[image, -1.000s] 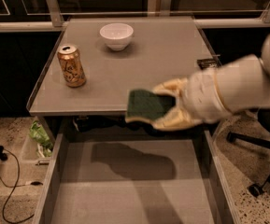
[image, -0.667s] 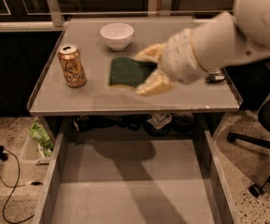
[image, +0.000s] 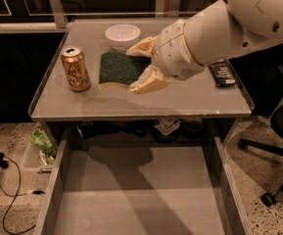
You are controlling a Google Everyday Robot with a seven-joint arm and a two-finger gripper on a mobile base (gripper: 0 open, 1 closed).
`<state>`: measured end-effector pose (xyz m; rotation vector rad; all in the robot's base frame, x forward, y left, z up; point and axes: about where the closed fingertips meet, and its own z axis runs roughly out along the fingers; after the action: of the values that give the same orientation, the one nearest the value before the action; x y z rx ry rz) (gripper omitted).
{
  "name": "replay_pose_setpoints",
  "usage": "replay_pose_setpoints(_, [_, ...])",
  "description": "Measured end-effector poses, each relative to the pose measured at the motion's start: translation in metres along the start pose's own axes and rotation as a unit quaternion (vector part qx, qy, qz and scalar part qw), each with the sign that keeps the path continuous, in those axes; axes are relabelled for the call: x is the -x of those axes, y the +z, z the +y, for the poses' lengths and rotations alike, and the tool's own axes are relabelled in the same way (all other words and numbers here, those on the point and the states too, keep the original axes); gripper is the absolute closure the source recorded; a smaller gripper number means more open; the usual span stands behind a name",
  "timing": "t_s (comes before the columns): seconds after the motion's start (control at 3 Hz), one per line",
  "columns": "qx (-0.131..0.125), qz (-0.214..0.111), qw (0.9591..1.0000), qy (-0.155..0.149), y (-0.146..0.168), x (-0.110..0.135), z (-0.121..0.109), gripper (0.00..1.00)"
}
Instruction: Pick sponge from top drawer and place on counter
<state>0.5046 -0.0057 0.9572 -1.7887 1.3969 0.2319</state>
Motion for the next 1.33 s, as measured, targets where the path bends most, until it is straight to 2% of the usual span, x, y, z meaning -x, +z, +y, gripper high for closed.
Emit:
replay_pose_setpoints(0.33, [-0.023, 0.023, 0.9993, 0.019, -0.002, -0.032, -0.026, 1.00])
replay_pose_setpoints(0.67, [-0.042, 0.047, 0.9977, 0.025, -0.002, -0.064, -0.072, 1.00])
replay_pose_setpoints(1.0, [-0.040, 0.057, 0.9972, 0.028, 0.009, -0.083, -0.107, 1.00])
replay_pose_setpoints(1.33, [-0.020, 0.070, 0.9965, 0.043, 0.026, -0.110, -0.118, 1.00])
